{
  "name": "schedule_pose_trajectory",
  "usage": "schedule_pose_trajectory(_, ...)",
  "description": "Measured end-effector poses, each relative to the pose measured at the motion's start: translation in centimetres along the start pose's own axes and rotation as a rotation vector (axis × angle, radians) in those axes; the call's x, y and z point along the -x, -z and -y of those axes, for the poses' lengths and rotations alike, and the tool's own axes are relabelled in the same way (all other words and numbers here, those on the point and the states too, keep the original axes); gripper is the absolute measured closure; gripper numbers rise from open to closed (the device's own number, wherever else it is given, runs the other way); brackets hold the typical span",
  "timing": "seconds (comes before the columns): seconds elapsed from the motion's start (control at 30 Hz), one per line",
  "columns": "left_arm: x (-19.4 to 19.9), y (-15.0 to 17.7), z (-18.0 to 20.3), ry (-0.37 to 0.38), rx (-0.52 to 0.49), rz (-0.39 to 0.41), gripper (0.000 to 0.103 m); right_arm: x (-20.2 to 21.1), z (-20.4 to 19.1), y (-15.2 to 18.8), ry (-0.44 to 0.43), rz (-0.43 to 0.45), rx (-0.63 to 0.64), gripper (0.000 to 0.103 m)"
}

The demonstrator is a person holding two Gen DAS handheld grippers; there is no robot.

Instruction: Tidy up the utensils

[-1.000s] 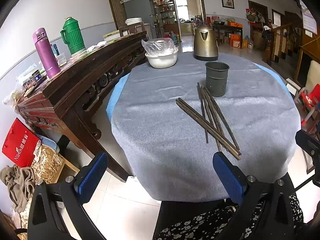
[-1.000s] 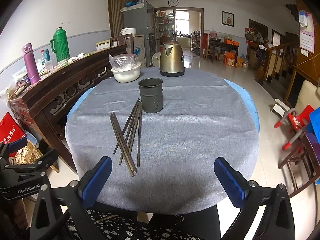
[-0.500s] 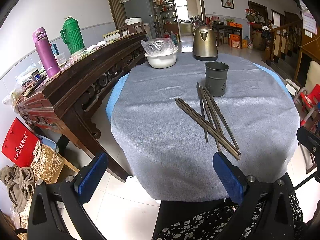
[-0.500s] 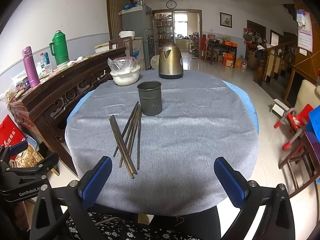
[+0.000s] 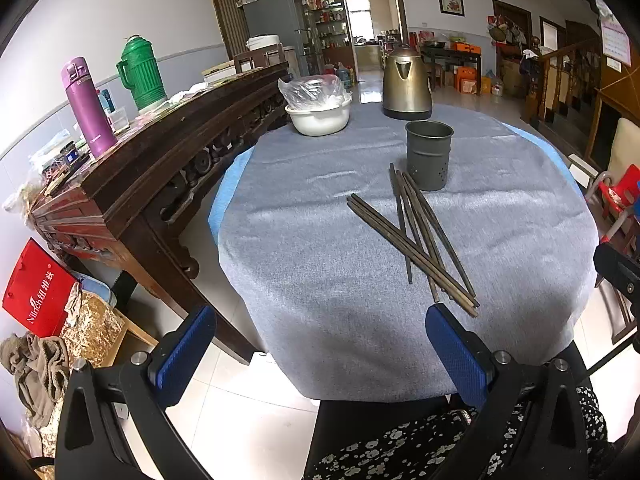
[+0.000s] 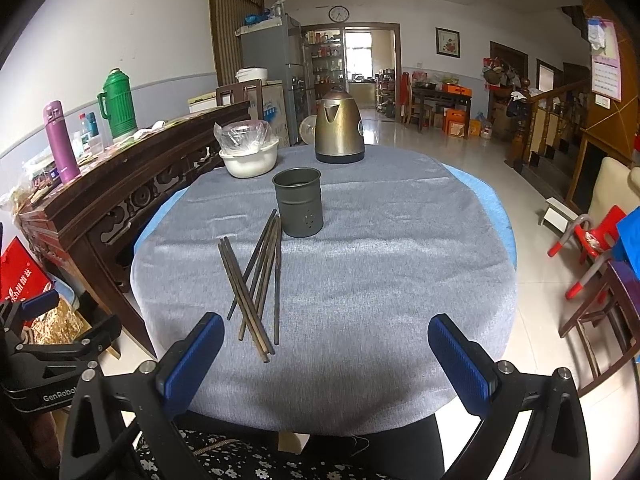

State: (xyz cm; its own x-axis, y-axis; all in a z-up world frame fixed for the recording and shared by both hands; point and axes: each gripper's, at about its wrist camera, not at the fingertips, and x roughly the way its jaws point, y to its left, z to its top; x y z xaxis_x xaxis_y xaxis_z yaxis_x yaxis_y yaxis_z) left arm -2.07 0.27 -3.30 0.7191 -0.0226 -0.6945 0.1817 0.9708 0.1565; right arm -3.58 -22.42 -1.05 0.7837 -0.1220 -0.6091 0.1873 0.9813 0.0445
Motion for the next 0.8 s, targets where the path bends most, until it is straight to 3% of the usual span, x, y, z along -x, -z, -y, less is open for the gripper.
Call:
schedule_pose_trajectory(0.53, -1.3, 0.0, 0.2, 0.011, -0.007, -0.032, 0.000, -1.4, 0.0, -0.6, -0.009, -0.010, -0.014, 0.000)
schedule_pose_trajectory(0.8, -5.0, -1.0, -1.4, 0.053, 0.048, -0.103, 0.000, -5.2, 0.5, -2.3, -0.059, -0.045, -0.031, 0.000)
